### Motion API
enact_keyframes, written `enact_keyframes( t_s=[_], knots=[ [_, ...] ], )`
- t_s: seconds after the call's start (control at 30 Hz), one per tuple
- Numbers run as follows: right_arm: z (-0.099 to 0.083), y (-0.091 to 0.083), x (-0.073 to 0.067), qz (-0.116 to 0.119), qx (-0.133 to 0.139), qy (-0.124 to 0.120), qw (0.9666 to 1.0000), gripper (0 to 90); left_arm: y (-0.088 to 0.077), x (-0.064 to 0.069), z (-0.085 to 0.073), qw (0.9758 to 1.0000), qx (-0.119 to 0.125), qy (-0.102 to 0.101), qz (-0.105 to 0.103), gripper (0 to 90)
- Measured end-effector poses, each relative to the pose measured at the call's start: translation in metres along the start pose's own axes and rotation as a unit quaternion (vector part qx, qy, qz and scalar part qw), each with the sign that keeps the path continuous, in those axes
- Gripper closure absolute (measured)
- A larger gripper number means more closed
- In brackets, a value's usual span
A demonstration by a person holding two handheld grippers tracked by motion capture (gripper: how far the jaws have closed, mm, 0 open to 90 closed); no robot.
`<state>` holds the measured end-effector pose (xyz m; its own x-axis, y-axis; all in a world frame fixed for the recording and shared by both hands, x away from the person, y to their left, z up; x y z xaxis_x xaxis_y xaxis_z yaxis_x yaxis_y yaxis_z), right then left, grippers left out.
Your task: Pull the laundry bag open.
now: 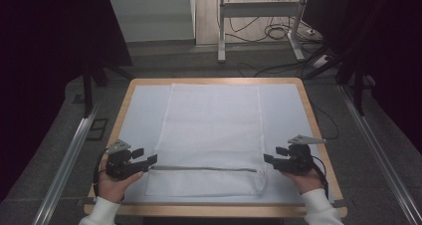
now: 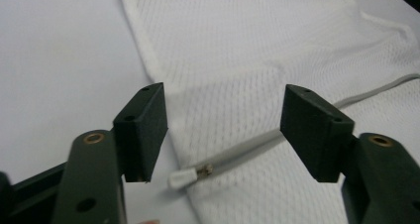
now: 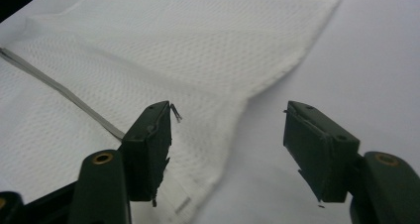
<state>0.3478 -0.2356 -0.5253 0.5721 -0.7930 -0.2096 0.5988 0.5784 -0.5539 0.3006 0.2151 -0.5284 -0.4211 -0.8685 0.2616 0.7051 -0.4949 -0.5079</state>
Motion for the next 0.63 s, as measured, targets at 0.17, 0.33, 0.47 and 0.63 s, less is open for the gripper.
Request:
enact_keyframes(
  t_s=[0.17,0.33,0.47,0.63],
  knots=[
    [-0.005,-0.002,0.015,-0.010,-0.002,-0.009,0.9999,30.2,0.023,-0.005,0.005,0.9997,-0.014,0.017,0.008,31.2],
    [-0.005,0.002,0.022,-0.019,-0.008,-0.011,0.9997,28.8,0.026,-0.006,0.003,0.9996,-0.019,0.018,0.011,31.0],
    [-0.007,0.003,0.024,-0.028,-0.014,-0.006,0.9995,28.3,0.024,-0.008,0.003,0.9996,-0.016,0.017,0.016,29.8],
    [-0.006,0.000,0.024,-0.035,-0.002,-0.003,0.9994,26.2,0.024,-0.011,0.002,0.9996,-0.012,0.017,0.018,28.4]
  ],
)
Point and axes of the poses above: each handheld gripper's, and its own axes: y roughly forward along the jaws, z roughly out of its top, x roughly to its right, the point moved 6 cm from there along y, roughly forward along the jaws, and after that the axes turned 5 degrees about x, right-handed, at the moved point
